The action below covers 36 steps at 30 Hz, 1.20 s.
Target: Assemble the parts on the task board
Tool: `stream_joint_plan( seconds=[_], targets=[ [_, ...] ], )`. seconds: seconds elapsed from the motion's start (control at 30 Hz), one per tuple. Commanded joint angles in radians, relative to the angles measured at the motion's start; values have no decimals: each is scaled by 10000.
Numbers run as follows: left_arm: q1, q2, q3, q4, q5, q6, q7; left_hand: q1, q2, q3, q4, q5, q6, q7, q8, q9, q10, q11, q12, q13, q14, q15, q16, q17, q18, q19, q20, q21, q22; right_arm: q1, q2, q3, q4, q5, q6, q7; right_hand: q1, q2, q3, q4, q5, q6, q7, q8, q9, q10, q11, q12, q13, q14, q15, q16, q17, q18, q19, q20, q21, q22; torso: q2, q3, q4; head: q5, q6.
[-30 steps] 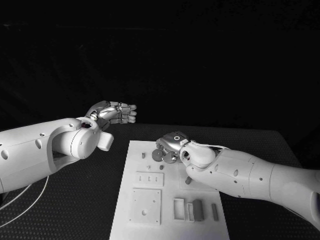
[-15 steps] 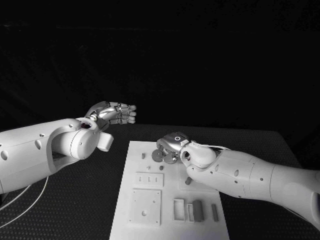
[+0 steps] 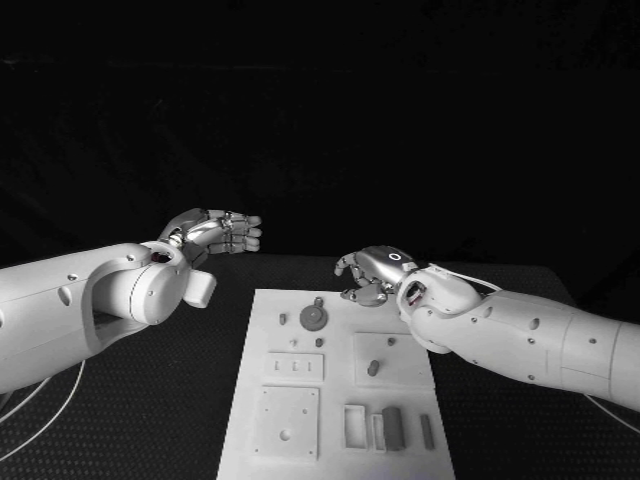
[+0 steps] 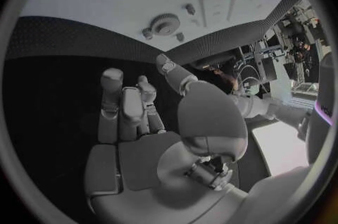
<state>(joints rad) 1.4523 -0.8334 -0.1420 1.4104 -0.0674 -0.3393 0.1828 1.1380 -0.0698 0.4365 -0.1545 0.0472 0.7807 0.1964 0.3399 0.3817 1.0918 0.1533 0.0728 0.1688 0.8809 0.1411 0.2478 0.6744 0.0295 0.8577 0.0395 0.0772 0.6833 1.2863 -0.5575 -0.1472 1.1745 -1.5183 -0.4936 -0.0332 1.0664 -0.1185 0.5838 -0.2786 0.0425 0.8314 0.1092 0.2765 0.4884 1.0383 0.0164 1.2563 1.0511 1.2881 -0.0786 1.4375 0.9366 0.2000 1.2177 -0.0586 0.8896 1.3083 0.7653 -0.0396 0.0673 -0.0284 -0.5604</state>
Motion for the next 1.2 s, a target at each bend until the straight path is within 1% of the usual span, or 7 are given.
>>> stream_joint_plan(
  seconds=[0.03, 0.23, 0.43, 0.63, 0.93, 1.07, 1.2],
  targets=[
    [14, -19, 4, -44, -36, 269, 174, -110, -12, 3, -79, 56, 57, 24, 0, 19, 70, 11, -15, 17, 69, 26, -38, 20, -76, 25, 41, -36, 18, 63, -481, 64, 261, 1492, 115, 1027, -1, -88, 32, 0, 49, 338, 378, -26, -5, -135, 172, -34, -14, -39, 28, -65, -25, 618, 30, -20, -52, 105, -43, 32, -126, 44, 14],
    [9, -23, -15, -129, -58, 471, 219, -127, 6, 25, -101, 56, 72, 19, 8, 24, 88, 4, -12, 24, 88, 20, -35, 32, -76, 34, 36, -32, 25, 91, -1145, 92, 255, 2183, 832, 1511, 0, -123, 31, -12, 49, 337, 388, -22, 2, -191, 183, -38, -11, -123, 40, -133, -162, 618, -24, 1, -92, 102, -99, 80, -251, 26, 29],
    [4, -51, -28, -117, -64, 711, 304, -153, 23, 46, -126, 56, 91, 16, 18, 30, 116, -6, -5, 34, 122, 16, -25, 47, -74, 52, 30, -24, 36, 69, -1382, 89, -262, 2674, 1463, 2060, -13, -228, -2, -35, 48, 292, 405, -42, -1, -258, 201, -42, -7, -172, 56, -176, -174, 618, -82, 33, -129, 105, -129, 127, -323, -22, 14],
    [0, -100, -33, -113, -64, 734, 316, -165, 25, 60, -153, 57, 83, 5, 14, 29, 108, -4, -16, 34, 109, 12, -39, 49, -79, 41, 30, -33, 37, -163, -1513, 86, -867, 2861, 1737, 2336, -173, -452, -240, -58, 48, 201, 441, -82, -6, -358, 236, -34, 8, -240, 90, -204, -171, 618, -158, 79, -162, 123, -136, 138, -353, -145, 14],
    [-30, -63, -34, -179, -66, 793, 331, -181, 26, 80, -195, 57, 66, 3, 5, 27, 94, 2, -30, 34, 91, 13, -58, 54, -88, 27, 30, -42, 40, -741, -1101, 88, -2077, 2849, 1894, 2940, -177, -730, -717, -66, 51, -411, 692, -369, -76, -916, 480, -114, 43, -759, 334, -383, -162, 585, -681, 287, -412, 144, -121, 152, -292, -317, -78],
    [-59, -68, -34, -210, -67, 798, 330, -187, 27, 86, -210, 57, 60, 4, 1, 26, 88, 5, -34, 34, 85, 14, -65, 55, -91, 22, 31, -45, 41, -829, -968, 90, -2375, 2885, 1942, 3010, -150, -759, -739, -55, 49, -469, 715, -387, -71, -974, 507, -93, 55, -809, 358, -368, -145, 593, -712, 319, -421, 154, -110, 153, -267, -309, -114],
    [-81, -65, -34, -208, -68, 810, 336, -192, 31, 93, -221, 57, 56, 5, -1, 25, 84, 7, -37, 34, 80, 15, -70, 57, -93, 19, 31, -47, 42, -899, -811, 91, -2768, 2888, 1946, 3065, -119, -753, -737, -57, 50, -481, 720, -387, -65, -991, 514, -80, 59, -823, 365, -358, -138, 601, -718, 329, -421, 158, -97, 199, -260, -313, -140]
  ],
)
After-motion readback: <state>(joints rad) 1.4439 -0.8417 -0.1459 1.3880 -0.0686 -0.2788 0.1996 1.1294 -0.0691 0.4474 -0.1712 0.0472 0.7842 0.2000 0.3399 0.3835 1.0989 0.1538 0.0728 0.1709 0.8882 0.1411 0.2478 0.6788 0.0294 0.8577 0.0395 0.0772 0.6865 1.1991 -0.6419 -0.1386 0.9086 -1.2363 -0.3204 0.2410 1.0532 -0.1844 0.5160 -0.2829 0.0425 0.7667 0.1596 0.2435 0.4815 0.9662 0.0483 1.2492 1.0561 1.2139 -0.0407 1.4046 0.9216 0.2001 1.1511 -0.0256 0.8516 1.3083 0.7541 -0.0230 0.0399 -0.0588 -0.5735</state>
